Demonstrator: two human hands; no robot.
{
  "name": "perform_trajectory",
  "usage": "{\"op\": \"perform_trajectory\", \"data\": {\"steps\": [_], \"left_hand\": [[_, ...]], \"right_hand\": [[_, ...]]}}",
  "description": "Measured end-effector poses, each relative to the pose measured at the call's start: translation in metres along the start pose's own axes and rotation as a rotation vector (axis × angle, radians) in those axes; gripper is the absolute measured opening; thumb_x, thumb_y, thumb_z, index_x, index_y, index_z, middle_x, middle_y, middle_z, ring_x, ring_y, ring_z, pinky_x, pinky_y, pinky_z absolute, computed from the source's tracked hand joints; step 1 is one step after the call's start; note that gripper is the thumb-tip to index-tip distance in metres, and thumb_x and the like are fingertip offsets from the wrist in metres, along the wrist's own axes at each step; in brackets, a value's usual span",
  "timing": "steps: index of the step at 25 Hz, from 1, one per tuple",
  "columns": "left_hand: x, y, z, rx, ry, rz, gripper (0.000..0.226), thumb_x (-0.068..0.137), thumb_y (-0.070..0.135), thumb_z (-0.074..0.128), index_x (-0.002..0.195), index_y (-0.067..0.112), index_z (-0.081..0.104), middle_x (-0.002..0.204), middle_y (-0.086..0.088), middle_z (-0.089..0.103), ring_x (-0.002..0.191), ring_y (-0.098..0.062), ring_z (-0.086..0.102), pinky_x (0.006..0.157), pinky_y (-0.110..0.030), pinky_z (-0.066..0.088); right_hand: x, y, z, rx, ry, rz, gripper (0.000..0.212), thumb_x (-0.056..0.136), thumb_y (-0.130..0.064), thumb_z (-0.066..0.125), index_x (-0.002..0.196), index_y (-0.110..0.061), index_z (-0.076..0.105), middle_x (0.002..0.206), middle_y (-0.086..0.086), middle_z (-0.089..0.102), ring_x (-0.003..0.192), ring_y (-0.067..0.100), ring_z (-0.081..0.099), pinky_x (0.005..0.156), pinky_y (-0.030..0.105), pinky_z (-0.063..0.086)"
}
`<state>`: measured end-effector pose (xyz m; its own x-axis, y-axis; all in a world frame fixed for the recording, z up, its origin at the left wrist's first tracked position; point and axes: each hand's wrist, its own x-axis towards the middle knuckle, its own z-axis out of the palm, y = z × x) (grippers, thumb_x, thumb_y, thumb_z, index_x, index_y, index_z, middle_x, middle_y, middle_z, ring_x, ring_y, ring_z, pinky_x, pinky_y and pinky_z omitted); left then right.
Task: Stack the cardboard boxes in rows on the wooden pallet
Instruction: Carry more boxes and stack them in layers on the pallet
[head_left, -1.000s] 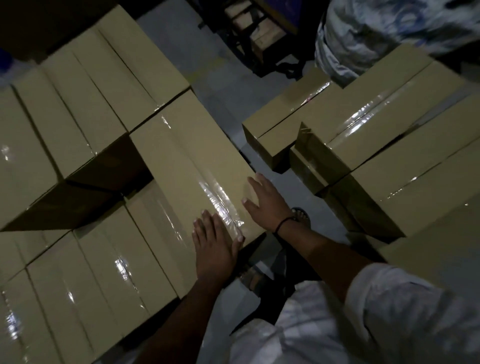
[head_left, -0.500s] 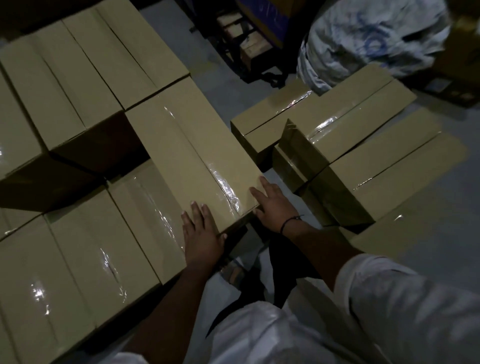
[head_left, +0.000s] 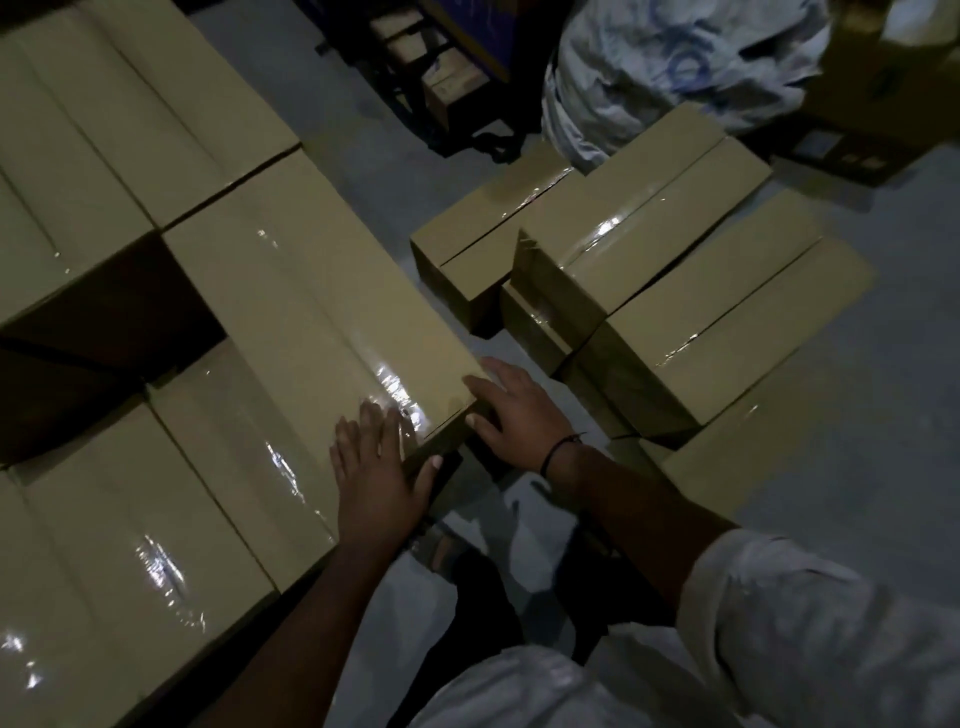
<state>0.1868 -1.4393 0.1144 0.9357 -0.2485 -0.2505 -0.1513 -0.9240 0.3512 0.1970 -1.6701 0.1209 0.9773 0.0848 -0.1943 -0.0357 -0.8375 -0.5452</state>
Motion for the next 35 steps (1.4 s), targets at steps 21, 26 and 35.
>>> {"op": "perform_trajectory", "data": {"steps": [21, 26, 35], "left_hand": [[0.184, 0.373, 0.089, 0.034, -0.237, 0.557, 0.075, 0.09, 0.061, 0.061, 0.152, 0.026, 0.039, 0.168, -0.003, 0.011, 0.149, -0.03, 0.019, 0.119, -0.051, 0.026], [0.294, 0.405, 0.156, 0.175, -0.388, 0.719, 0.078, 0.089, 0.064, 0.056, 0.153, 0.024, 0.036, 0.162, -0.007, 0.03, 0.142, -0.032, 0.035, 0.114, -0.046, 0.036], [0.38, 0.458, 0.24, 0.137, -0.496, 0.753, 0.081, 0.089, 0.059, 0.064, 0.155, 0.028, 0.029, 0.163, -0.013, 0.021, 0.147, -0.036, 0.016, 0.112, -0.055, 0.034]], "right_hand": [[-0.118, 0.338, -0.15, 0.364, 0.636, 0.886, 0.044, 0.095, -0.029, 0.066, 0.136, -0.013, 0.06, 0.146, 0.011, 0.05, 0.135, 0.03, 0.041, 0.11, 0.038, 0.036], [-0.067, 0.399, -0.116, 0.408, 0.726, 1.062, 0.047, 0.094, -0.027, 0.066, 0.139, -0.014, 0.056, 0.15, 0.011, 0.044, 0.138, 0.029, 0.035, 0.114, 0.042, 0.035], [-0.032, 0.467, -0.082, 0.431, 0.787, 1.161, 0.055, 0.092, -0.035, 0.068, 0.143, -0.023, 0.051, 0.164, 0.007, 0.018, 0.147, 0.032, 0.018, 0.113, 0.04, 0.03]]}}
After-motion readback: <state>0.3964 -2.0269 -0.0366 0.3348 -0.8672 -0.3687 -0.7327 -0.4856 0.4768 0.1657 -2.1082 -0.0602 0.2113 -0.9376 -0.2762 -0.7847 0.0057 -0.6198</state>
